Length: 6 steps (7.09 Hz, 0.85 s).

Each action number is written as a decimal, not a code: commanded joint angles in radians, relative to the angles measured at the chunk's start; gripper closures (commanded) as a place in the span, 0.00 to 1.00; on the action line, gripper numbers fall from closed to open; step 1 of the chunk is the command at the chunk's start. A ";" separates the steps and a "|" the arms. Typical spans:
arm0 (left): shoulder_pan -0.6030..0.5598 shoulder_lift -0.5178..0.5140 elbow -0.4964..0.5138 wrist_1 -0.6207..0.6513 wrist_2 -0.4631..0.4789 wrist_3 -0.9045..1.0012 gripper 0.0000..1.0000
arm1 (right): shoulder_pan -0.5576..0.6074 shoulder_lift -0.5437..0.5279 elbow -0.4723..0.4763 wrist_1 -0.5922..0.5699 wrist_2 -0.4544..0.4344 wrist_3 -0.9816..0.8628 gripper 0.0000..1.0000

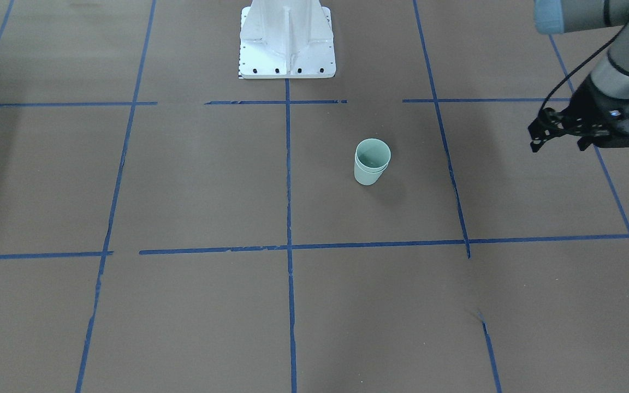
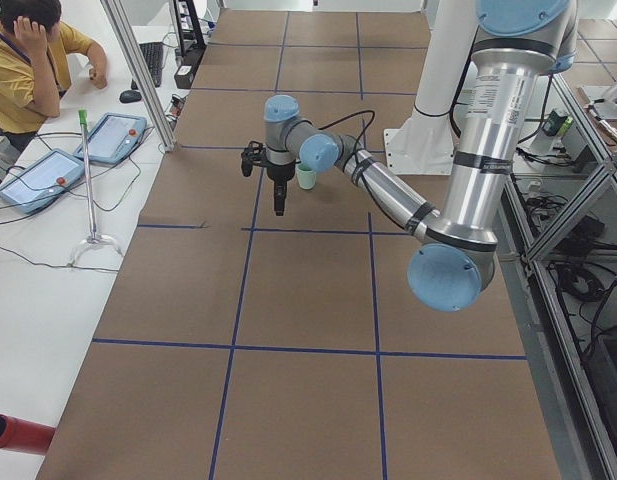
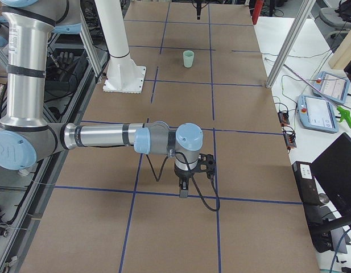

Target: Stack cups

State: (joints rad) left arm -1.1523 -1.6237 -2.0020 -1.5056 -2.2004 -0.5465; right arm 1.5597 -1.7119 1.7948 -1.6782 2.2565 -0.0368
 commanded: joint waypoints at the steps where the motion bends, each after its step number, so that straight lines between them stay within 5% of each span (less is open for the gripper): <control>1: -0.247 0.160 0.058 -0.004 -0.064 0.315 0.00 | -0.001 0.000 0.000 0.000 0.000 0.000 0.00; 3: -0.436 0.202 0.236 -0.004 -0.165 0.650 0.00 | 0.000 0.000 0.000 0.000 0.000 0.000 0.00; 6: -0.445 0.219 0.239 -0.002 -0.167 0.649 0.00 | -0.001 0.000 0.000 0.000 0.000 0.000 0.00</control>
State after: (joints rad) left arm -1.5912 -1.4045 -1.7682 -1.5084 -2.3635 0.0965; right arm 1.5588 -1.7119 1.7948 -1.6782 2.2565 -0.0368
